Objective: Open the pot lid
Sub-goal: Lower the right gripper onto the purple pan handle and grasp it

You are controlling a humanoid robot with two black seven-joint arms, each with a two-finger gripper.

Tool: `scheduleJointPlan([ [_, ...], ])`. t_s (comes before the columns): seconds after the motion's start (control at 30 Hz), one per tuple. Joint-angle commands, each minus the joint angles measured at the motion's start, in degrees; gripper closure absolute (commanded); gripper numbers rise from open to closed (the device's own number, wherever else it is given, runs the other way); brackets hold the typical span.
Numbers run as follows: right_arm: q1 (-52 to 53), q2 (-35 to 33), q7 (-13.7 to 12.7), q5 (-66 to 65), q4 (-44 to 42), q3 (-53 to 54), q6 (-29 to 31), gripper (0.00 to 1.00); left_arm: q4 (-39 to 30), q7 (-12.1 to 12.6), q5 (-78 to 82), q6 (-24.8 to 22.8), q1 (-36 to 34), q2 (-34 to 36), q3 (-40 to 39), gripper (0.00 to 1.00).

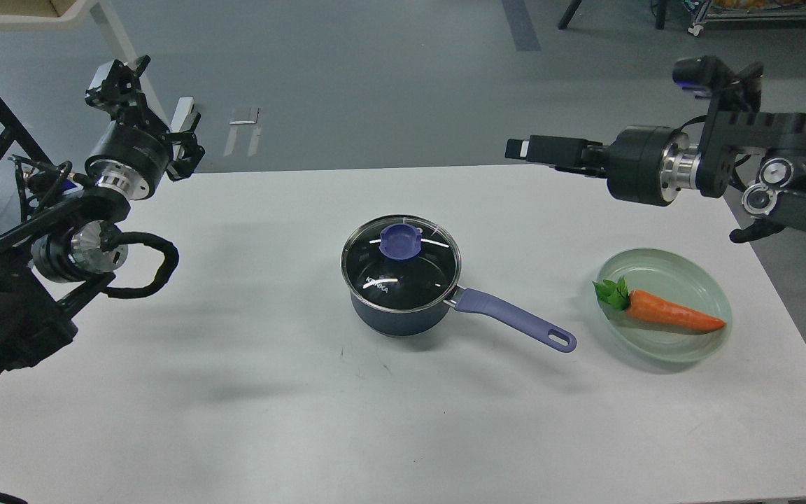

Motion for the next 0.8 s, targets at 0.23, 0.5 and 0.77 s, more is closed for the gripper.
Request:
scheduleJointPlan([
  [0.23,7.9,8.1,-0.1,-13.1,6.5,-16.4,-0.1,0.03,-0.1,0.6,0.3,-0.3,0.1,0.2,0.3,0.01],
  [0.5,7.7,13.9,0.1,-17.7,5.8,-22.4,-4.0,0.08,0.0,0.6,0.3,-0.3,0.1,1.7,0.4,0.01],
  [0.77,7.2,15.0,0.1,-19.3,5.4,-24.6,-4.2,0.26,0.0,0.6,0.3,-0.6,0.1,3.3,0.4,0.01],
])
